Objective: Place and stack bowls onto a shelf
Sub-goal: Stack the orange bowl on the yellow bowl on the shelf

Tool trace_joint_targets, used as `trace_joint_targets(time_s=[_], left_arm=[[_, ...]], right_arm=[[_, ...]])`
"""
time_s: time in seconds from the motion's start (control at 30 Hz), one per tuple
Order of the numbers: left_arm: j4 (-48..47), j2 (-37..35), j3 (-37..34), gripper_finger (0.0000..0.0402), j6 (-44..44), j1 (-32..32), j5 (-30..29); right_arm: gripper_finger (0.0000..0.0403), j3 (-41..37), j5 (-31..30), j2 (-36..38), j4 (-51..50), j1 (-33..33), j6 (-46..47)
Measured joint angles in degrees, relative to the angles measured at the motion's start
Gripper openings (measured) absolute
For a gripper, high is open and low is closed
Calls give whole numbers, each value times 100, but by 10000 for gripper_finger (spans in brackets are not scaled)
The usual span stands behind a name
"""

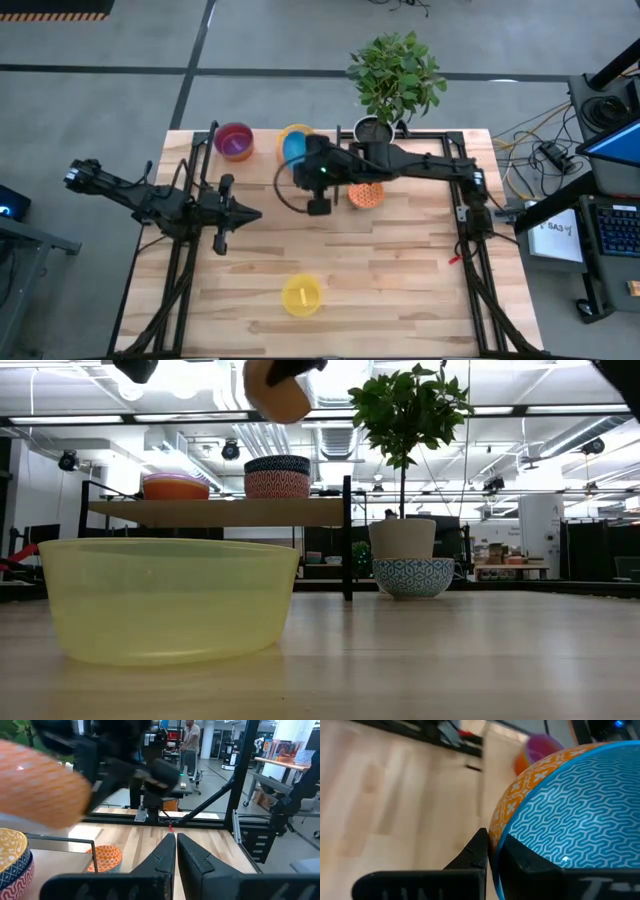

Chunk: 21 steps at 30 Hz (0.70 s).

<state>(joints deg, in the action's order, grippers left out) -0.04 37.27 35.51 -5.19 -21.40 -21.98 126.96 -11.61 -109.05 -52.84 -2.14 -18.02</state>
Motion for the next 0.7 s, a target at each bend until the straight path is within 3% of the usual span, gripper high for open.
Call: trace_joint_targets(time_s=[0.2,0.7], left_arm=[[-45,1,-2,0,13,-5,0],[-52,61,-4,0,20,-5,2]], right_arm=[[13,804,-135,-609,-623,-456,-66],[25,750,-35,-667,-684,-836,-14]])
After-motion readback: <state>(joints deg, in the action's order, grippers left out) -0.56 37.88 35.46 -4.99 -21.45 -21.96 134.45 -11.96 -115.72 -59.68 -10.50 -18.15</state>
